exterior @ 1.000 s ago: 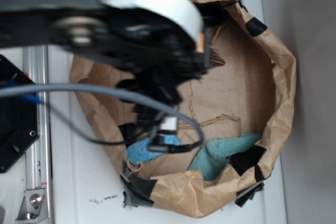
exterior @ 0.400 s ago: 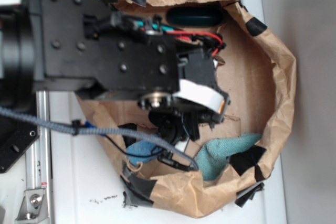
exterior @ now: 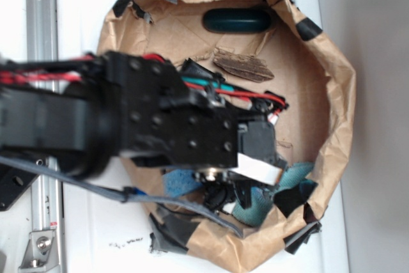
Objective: Grab the blue cloth.
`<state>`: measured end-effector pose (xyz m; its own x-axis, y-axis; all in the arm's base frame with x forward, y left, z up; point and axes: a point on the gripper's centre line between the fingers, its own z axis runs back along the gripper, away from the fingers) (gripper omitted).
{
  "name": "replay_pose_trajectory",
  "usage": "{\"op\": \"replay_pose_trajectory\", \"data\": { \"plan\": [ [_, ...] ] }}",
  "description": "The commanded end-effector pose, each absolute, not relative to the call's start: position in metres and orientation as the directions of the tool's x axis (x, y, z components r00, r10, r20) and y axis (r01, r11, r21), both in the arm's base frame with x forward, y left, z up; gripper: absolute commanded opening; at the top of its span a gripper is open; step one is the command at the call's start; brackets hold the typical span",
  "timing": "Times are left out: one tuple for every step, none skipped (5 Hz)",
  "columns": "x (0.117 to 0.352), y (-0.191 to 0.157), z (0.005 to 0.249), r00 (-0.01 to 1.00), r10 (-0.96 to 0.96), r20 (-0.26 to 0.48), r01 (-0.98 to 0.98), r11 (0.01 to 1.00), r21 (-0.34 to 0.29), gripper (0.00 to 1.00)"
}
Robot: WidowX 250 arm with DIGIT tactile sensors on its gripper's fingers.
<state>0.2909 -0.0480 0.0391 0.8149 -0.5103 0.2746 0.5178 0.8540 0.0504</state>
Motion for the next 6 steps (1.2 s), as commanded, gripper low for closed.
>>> {"op": "replay_pose_trajectory", "data": {
  "plan": [
    [0.298,-0.086,0.044,0.656,-0.637,0.404,0.693,0.721,0.01,1.0],
    [0.299,-0.089,0.043,0.637,-0.658,0.401,0.712,0.702,0.02,1.0],
    [0.304,-0.084,0.05,0.664,-0.621,0.416,0.682,0.731,0.002,0.0],
    [0.309,-0.08,0.053,0.67,-0.601,0.435,0.669,0.743,-0.004,0.0],
    [0.316,-0.082,0.05,0.688,-0.592,0.419,0.646,0.763,0.016,0.0],
    [0.318,-0.083,0.051,0.694,-0.577,0.43,0.63,0.776,0.024,0.0]
  ]
}}
